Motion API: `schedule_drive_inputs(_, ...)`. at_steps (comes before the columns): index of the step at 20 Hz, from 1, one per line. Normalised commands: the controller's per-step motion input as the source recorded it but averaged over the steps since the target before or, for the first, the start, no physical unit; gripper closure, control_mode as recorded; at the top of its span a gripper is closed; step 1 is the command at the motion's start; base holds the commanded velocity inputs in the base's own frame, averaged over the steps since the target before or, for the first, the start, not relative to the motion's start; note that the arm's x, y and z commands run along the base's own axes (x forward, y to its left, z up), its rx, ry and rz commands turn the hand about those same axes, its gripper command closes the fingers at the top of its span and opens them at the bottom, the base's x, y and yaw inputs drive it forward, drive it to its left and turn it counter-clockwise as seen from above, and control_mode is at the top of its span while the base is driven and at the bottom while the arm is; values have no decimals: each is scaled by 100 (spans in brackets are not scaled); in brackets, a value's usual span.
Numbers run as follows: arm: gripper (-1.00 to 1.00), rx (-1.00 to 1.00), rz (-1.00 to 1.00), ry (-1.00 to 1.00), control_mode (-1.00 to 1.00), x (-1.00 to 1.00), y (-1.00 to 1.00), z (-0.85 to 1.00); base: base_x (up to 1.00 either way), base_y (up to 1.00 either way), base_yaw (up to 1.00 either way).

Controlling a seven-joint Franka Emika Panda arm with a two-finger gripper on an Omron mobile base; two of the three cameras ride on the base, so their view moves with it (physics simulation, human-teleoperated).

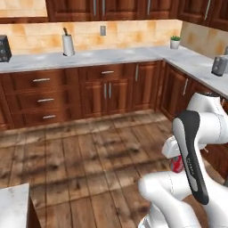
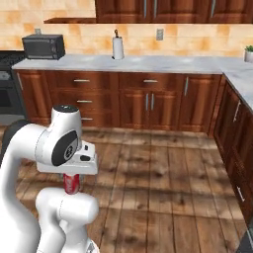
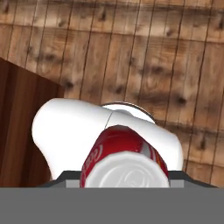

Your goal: Four empty soda cans are scattered around the kitchen. Gather all the cans and cluster them next to the stove for recycling.

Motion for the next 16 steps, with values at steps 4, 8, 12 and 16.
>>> schedule_drive_inputs(4, 100, 0, 0, 0, 100, 0, 0, 0, 100, 18, 15)
schedule_drive_inputs(8, 100, 0, 0, 0, 100, 0, 0, 0, 100, 12, 14)
schedule_drive_inputs(12, 100, 0, 0, 0, 100, 0, 0, 0, 100, 38, 34)
schedule_drive_inputs(16, 100, 0, 0, 0, 100, 0, 0, 0, 98, 52, 61)
